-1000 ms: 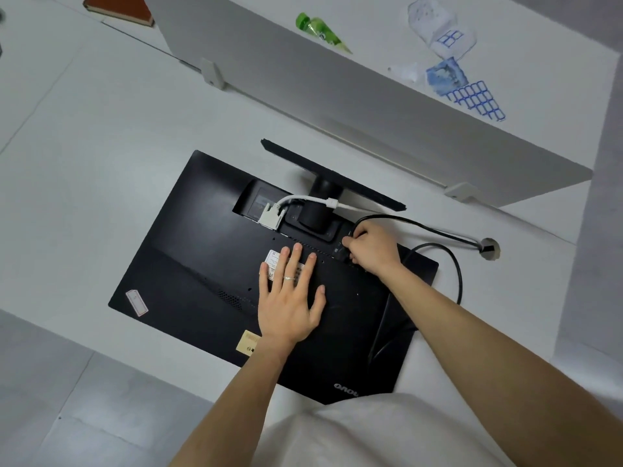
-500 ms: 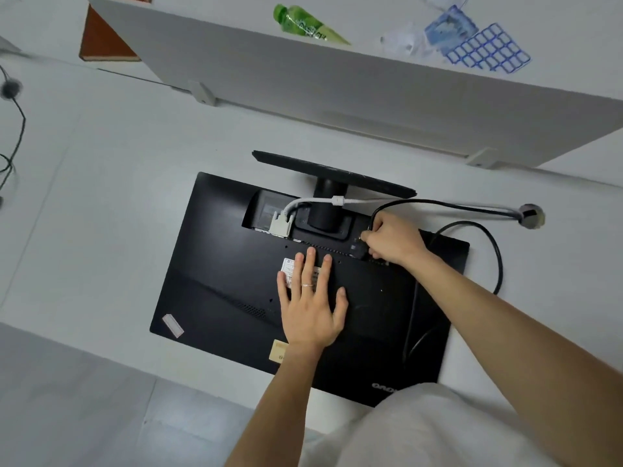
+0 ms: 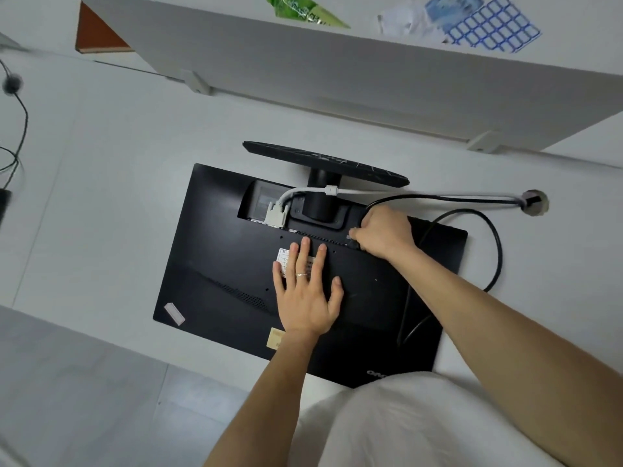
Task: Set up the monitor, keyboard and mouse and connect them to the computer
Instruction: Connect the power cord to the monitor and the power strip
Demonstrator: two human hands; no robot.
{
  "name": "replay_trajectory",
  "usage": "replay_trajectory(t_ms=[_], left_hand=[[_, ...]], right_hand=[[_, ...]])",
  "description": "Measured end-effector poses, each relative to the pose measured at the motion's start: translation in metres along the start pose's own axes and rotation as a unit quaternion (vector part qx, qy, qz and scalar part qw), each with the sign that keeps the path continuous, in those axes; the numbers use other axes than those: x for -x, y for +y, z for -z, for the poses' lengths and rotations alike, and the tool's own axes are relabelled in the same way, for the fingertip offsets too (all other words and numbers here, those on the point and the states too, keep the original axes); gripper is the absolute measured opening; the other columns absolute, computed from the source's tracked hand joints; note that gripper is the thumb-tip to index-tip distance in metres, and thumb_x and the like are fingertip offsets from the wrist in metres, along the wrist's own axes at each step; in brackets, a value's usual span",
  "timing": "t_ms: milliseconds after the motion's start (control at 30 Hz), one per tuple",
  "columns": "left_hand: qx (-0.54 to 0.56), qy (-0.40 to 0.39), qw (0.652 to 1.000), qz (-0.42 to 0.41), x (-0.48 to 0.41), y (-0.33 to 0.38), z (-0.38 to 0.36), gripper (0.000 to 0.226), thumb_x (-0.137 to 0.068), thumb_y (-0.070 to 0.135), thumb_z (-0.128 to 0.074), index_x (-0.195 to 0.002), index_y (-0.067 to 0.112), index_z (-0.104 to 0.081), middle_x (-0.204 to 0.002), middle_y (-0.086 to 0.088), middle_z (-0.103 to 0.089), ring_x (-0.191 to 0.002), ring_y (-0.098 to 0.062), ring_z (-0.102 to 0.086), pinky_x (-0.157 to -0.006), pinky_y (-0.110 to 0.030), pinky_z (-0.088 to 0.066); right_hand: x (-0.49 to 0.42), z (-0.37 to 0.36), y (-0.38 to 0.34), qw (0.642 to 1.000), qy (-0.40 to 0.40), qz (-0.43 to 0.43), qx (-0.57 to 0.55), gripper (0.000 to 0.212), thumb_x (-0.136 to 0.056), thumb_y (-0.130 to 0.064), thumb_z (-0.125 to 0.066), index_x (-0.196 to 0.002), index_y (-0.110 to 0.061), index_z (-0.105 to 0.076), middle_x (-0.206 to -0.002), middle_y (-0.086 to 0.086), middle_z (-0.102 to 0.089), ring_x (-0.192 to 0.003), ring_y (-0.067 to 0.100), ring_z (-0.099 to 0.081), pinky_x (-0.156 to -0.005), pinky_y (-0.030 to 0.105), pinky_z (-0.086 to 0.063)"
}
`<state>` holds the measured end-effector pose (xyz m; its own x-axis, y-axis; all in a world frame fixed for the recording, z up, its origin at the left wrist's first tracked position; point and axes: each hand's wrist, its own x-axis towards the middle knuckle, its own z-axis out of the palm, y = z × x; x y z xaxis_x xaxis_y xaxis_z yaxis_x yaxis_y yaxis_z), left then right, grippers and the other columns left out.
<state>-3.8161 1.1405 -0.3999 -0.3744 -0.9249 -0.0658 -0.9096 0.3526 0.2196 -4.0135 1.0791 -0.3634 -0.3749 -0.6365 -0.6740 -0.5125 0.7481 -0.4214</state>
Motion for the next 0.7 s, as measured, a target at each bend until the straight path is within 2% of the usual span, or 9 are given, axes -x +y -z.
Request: replay_trajectory(t_ms=[200,267,333,400,467,533,567,700], left_hand=[[0.011,0.002,1.0,-0.003,-0.003,0.0,0.001,0.063,-0.095,0.052,-0.042,-0.152,0.027,-0.037,-0.165,-0.004,-0.021,-0.154,-0.022,-0.011,-0.121,-0.057,-0.011],[0.015,0.006,1.0,-0.002,-0.001,0.0,0.002,0.063,-0.094,0.051,-0.043,-0.152,0.027,-0.037,-0.165,-0.003,-0.022,-0.154,-0.023,-0.012,-0.122,-0.057,-0.011],[0.021,0.003,1.0,-0.003,-0.003,0.0,0.002,0.063,-0.094,0.051,-0.044,-0.153,0.028,-0.036,-0.165,-0.002,-0.021,-0.154,-0.022,-0.012,-0.122,-0.056,-0.009],[0.021,0.003,1.0,-0.005,-0.001,-0.002,0.001,0.064,-0.095,0.052,-0.044,-0.154,0.028,-0.035,-0.165,-0.002,-0.02,-0.154,-0.021,-0.01,-0.122,-0.056,-0.008],[0.022,0.002,1.0,-0.004,0.001,-0.003,0.0,0.064,-0.096,0.052,-0.043,-0.154,0.028,-0.035,-0.166,-0.002,-0.019,-0.154,-0.021,-0.009,-0.122,-0.056,-0.008],[0.027,0.005,1.0,-0.001,0.001,-0.003,0.0,0.063,-0.096,0.053,-0.041,-0.154,0.028,-0.035,-0.166,-0.002,-0.019,-0.154,-0.021,-0.009,-0.122,-0.056,-0.009],[0.028,0.005,1.0,-0.004,0.0,-0.002,0.0,0.063,-0.096,0.053,-0.04,-0.154,0.028,-0.035,-0.166,-0.002,-0.019,-0.154,-0.021,-0.009,-0.122,-0.056,-0.009],[0.038,0.016,0.999,-0.008,0.002,-0.004,-0.002,0.063,-0.095,0.053,-0.043,-0.153,0.027,-0.037,-0.165,-0.002,-0.021,-0.154,-0.022,-0.01,-0.122,-0.056,-0.008]], right_hand=[[0.003,-0.002,-0.008,0.998,0.007,-0.054,-0.004,0.02,-0.07,-0.031,-0.074,-0.071,-0.012,-0.07,-0.076,0.005,-0.071,-0.071,0.021,-0.066,-0.048,0.023,-0.038],[0.008,0.002,-0.016,0.998,0.003,-0.052,0.019,0.022,-0.068,-0.033,-0.074,-0.07,-0.011,-0.071,-0.074,0.006,-0.072,-0.069,0.023,-0.069,-0.052,0.025,-0.047],[0.008,0.01,-0.022,0.998,-0.025,-0.044,0.032,0.023,-0.073,-0.031,-0.076,-0.071,-0.008,-0.073,-0.068,0.006,-0.074,-0.066,0.024,-0.072,-0.064,0.032,-0.059],[0.01,0.013,-0.026,0.997,-0.045,-0.049,0.024,0.025,-0.078,-0.029,-0.078,-0.074,-0.004,-0.074,-0.067,0.008,-0.074,-0.067,0.024,-0.074,-0.07,0.037,-0.062],[0.013,0.007,-0.024,0.998,-0.019,-0.045,0.039,0.026,-0.078,-0.032,-0.078,-0.072,-0.007,-0.073,-0.068,0.006,-0.073,-0.068,0.024,-0.073,-0.06,0.034,-0.058],[0.017,0.0,-0.022,0.997,0.015,-0.041,0.067,0.028,-0.077,-0.037,-0.077,-0.07,-0.012,-0.067,-0.077,0.005,-0.072,-0.075,0.024,-0.069,-0.049,0.026,-0.041],[0.018,-0.003,-0.02,0.996,0.029,-0.045,0.07,0.029,-0.078,-0.039,-0.076,-0.07,-0.014,-0.063,-0.084,0.006,-0.071,-0.081,0.026,-0.068,-0.049,0.025,-0.036],[0.022,-0.013,-0.019,0.993,0.076,-0.05,0.078,0.032,-0.081,-0.042,-0.074,-0.086,-0.014,-0.06,-0.102,0.012,-0.069,-0.098,0.032,-0.065,-0.066,0.029,-0.041]])
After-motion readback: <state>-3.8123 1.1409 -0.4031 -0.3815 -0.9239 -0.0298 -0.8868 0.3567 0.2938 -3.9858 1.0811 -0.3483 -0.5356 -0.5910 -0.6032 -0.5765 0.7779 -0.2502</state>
